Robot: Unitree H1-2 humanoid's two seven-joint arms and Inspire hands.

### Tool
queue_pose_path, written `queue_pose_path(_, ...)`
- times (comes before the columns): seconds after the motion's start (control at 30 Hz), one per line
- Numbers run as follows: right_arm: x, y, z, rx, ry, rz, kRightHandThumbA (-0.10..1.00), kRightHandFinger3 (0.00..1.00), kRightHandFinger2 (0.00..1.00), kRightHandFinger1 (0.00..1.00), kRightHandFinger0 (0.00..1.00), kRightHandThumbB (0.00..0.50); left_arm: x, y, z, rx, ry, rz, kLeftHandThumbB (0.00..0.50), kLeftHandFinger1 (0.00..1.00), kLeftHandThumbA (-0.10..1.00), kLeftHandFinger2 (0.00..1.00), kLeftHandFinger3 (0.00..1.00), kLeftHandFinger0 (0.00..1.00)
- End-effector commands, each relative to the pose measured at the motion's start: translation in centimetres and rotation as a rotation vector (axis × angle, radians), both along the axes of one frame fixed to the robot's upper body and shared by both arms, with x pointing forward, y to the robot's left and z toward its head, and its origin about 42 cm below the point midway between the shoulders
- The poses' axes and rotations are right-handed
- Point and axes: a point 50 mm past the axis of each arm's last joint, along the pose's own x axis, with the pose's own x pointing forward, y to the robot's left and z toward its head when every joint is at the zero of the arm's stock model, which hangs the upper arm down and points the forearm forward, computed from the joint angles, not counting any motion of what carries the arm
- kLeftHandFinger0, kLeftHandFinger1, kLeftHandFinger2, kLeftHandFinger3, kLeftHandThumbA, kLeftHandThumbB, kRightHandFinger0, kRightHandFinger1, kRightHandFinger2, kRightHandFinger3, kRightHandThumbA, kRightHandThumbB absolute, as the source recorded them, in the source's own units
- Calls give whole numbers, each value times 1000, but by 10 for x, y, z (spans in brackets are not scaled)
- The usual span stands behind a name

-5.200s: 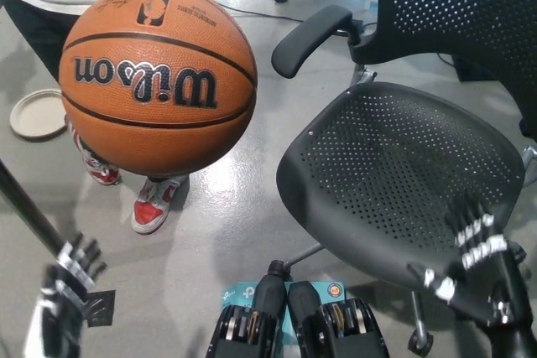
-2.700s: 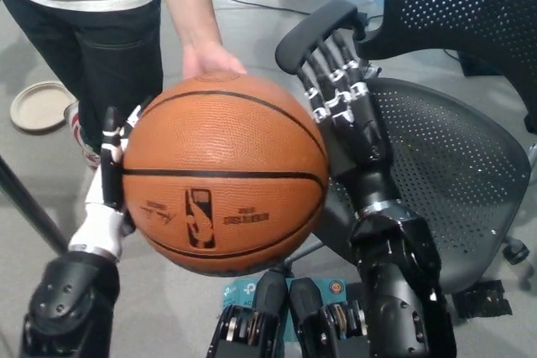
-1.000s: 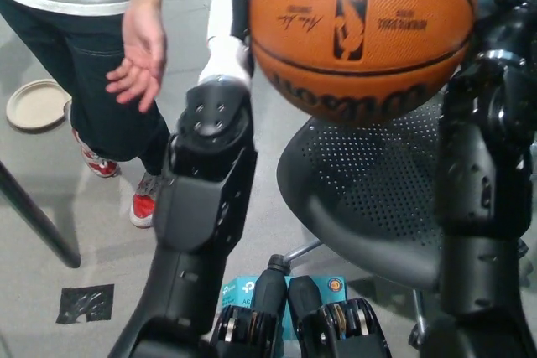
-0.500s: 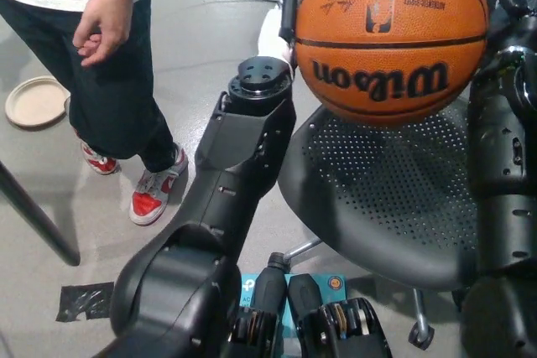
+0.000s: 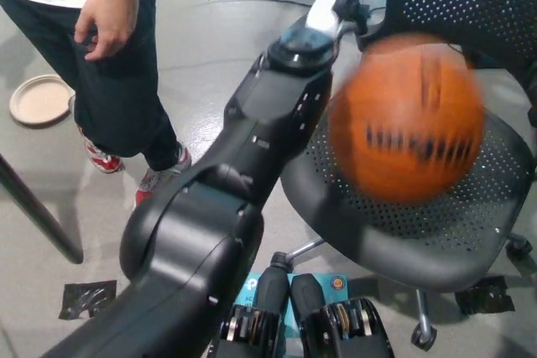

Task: The robot grabs the basketball from a person using both hands and then drops it on the black chair in the front

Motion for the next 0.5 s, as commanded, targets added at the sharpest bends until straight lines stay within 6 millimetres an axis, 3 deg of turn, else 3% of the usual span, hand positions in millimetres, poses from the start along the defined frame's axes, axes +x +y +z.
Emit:
queue_pose_path(0.0, -12, -60, 75, -89, -211, -47, 1000, 1000, 1000, 1000, 1000, 203, 14, 23, 59, -11, -192, -41, 220, 1000, 1000, 1000, 1000, 1000)
queue_pose_path(0.03, -24, -83, 91, -112, -254, -90, 1000, 1000, 1000, 1000, 1000, 185, 21, 43, 67, 1, -203, -20, 248, 1000, 1000, 1000, 1000, 1000)
queue_pose_path(0.1, -26, -86, 93, -115, -260, -94, 1000, 1000, 1000, 1000, 1000, 183, 22, 45, 68, 3, -205, -19, 253, 1000, 1000, 1000, 1000, 1000)
queue_pose_path(0.13, -39, -105, 109, -170, -289, -127, 1000, 1000, 1000, 1000, 1000, 194, 27, 62, 77, -2, -218, -4, 268, 1000, 1000, 1000, 1000, 1000)
queue_pose_path(0.23, -41, -107, 111, -180, -292, -129, 1000, 1000, 1000, 1000, 1000, 192, 28, 65, 78, -2, -220, -10, 270, 1000, 1000, 1000, 1000, 1000)
queue_pose_path(0.3, -48, -114, 124, -237, -339, -131, 1000, 1000, 1000, 1000, 1000, 222, 31, 80, 78, -3, -223, -21, 275, 1000, 1000, 1000, 1000, 1000)
queue_pose_path(0.4, -50, -111, 128, -248, -363, -121, 1000, 1000, 1000, 1000, 1000, 236, 31, 83, 79, -2, -225, -24, 273, 1000, 1000, 1000, 1000, 1000)
queue_pose_path(0.43, -56, -95, 142, -325, -409, -91, 1000, 1000, 1000, 1000, 1000, 246, 33, 93, 76, -5, -215, -26, 289, 1000, 1000, 1000, 1000, 1000)
queue_pose_path(0.47, -57, -95, 142, -325, -408, -90, 1000, 1000, 1000, 1000, 1000, 245, 33, 93, 76, -5, -215, -27, 290, 1000, 1000, 1000, 1000, 1000)
